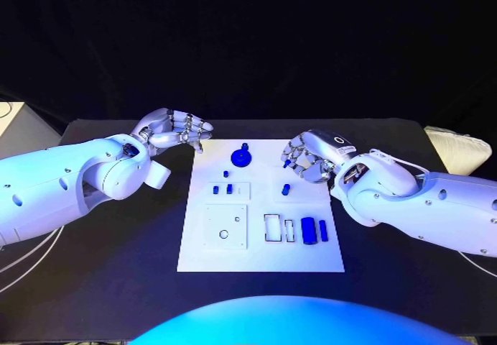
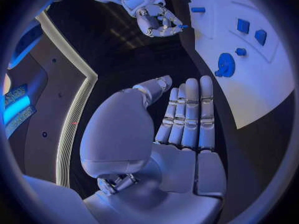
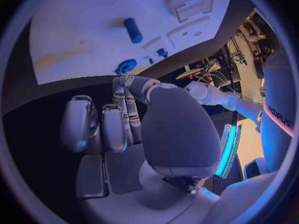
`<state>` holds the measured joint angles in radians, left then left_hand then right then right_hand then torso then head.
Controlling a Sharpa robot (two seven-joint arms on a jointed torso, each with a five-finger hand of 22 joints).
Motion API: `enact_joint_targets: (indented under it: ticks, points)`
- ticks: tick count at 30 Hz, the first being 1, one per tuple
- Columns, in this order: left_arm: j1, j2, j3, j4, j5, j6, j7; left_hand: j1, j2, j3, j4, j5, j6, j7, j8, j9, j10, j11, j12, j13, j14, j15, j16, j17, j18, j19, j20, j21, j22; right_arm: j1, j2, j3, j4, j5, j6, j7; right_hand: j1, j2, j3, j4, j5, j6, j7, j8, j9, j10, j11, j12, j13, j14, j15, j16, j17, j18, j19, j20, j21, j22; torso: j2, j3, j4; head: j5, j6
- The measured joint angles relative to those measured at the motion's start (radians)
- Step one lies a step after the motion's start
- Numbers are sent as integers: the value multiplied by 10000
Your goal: Assemble the parts on the task board
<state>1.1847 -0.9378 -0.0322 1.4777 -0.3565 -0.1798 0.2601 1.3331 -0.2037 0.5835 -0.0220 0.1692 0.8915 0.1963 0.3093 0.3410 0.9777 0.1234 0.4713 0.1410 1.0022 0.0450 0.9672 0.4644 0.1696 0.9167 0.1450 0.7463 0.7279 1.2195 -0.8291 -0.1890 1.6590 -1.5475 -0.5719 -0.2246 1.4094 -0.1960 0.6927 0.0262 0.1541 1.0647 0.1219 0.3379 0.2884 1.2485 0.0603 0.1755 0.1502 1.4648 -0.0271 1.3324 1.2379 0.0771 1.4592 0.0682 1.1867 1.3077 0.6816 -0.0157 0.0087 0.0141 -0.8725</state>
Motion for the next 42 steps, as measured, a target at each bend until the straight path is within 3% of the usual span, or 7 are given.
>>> enact_joint_targets:
  ticks: [9,21,24,33,42]
  points:
    - [0,70,1,15,49,11,1,0,0,-28,-28,0,-35,35,-18,-12,-37,36,0,-8,36,36,0,-10,0,0,0,0,1,-153,566,-113,427,-393,119,77,-1,-1,-1,-1,-21,0,0,29,8,1,0,-5,-1,0,0,0,-1,0,0,0,0,-1,4,-16,23,218,0]
    - [-1,207,0,59,126,22,11,0,0,-27,-28,0,-35,35,-18,-12,-36,36,0,-17,36,36,0,-9,0,0,0,0,-4,-618,1482,-419,445,-1394,465,55,-31,26,17,-20,7,-1,1,25,-14,3,0,-26,-5,0,0,-1,-25,0,0,0,0,-2,6,-17,22,545,0]
    - [-1,267,0,35,144,31,14,0,0,-27,-28,0,-35,35,-18,-12,-36,36,0,-17,36,36,0,-9,0,0,0,0,-8,-737,1636,-440,431,-1615,526,21,-44,37,26,-31,8,-1,2,23,-17,3,1,-39,0,0,0,-1,-32,0,0,0,0,-2,6,-9,21,694,0]
    - [-1,344,0,-11,261,175,5,0,0,-27,-27,0,-70,0,-18,-11,-36,36,0,-17,36,36,0,-8,0,0,0,-39,-7,-1030,1828,-471,423,-2156,506,-200,-122,9,84,-90,109,-2,2,3,15,18,15,-63,16,0,1,-1,-42,1,-1,0,39,-3,6,-5,19,967,0]
    - [-1,365,0,-36,359,325,-13,0,0,-27,-28,0,-70,0,-18,-11,-36,36,0,-16,36,36,0,-8,0,0,0,-39,-7,-1142,1897,-473,420,-2464,413,-396,-135,-5,82,-92,109,-3,4,28,17,19,14,-63,15,0,1,-1,-69,1,-1,1,39,-4,9,-6,10,1078,0]
